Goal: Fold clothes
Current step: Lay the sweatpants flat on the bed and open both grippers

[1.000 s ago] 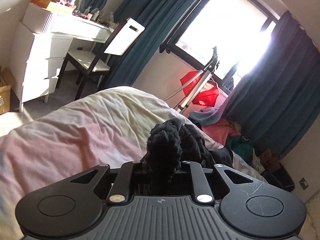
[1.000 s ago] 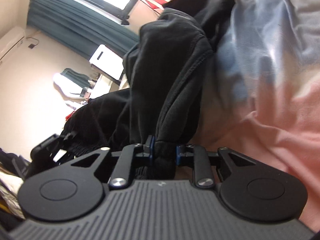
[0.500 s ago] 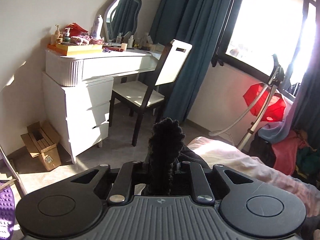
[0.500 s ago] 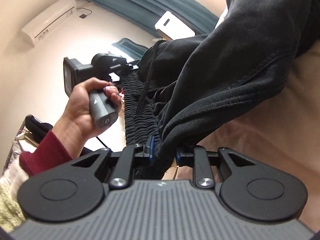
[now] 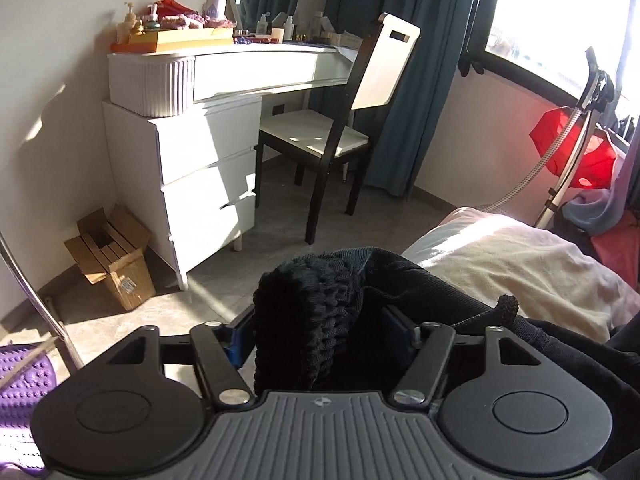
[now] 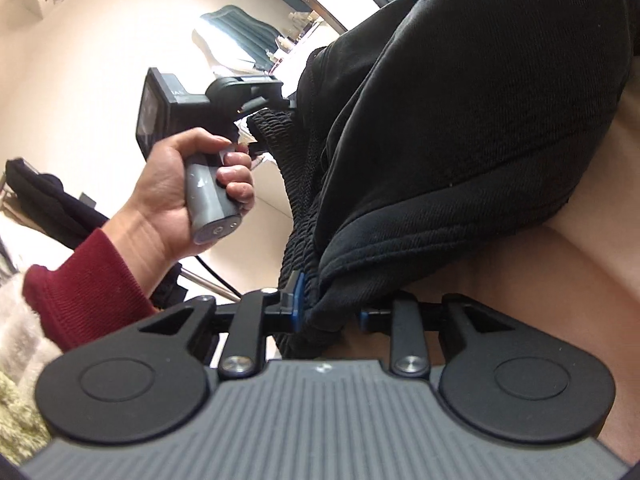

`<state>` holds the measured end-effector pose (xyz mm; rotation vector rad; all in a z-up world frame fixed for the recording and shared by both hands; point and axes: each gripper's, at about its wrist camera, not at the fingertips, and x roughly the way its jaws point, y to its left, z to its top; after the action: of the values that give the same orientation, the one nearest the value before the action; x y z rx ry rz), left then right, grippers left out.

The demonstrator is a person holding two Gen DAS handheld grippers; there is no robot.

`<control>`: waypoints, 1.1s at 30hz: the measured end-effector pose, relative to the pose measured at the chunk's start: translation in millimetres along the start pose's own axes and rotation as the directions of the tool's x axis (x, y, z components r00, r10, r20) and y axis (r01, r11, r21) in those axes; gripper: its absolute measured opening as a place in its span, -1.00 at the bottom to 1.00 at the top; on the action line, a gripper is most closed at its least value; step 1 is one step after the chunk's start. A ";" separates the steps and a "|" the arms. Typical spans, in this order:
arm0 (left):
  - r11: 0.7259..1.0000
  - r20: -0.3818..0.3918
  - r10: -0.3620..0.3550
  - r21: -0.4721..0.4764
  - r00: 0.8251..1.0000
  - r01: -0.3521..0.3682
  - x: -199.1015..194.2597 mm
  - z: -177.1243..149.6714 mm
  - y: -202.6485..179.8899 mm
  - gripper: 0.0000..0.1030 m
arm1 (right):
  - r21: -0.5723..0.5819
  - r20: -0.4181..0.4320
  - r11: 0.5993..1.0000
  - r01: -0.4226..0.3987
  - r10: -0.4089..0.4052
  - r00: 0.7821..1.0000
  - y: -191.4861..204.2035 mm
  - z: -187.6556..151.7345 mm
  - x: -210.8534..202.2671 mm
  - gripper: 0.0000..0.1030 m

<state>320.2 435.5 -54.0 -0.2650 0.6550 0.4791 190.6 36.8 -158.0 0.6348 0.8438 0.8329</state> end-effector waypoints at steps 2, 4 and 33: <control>1.000 0.037 0.012 -0.003 0.999 -0.012 -29.2 -5.6 -2.2 0.85 | -0.078 0.001 0.997 0.021 -0.021 1.000 11.9 -7.5 -15.8 0.30; 1.000 0.043 -0.005 -0.010 0.999 0.006 -56.2 -12.5 -7.0 0.93 | -0.164 0.033 0.985 0.058 -0.054 0.998 27.1 -15.4 -36.9 0.63; 0.868 0.165 -0.449 0.315 0.878 0.385 -330.3 -298.2 -190.0 0.97 | -0.214 0.582 0.755 0.620 -0.412 0.701 -35.1 -20.0 -339.5 0.60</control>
<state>33.5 45.7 -55.0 -0.0806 0.4066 -0.0074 52.2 -261.5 -64.7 0.1918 0.3142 0.2528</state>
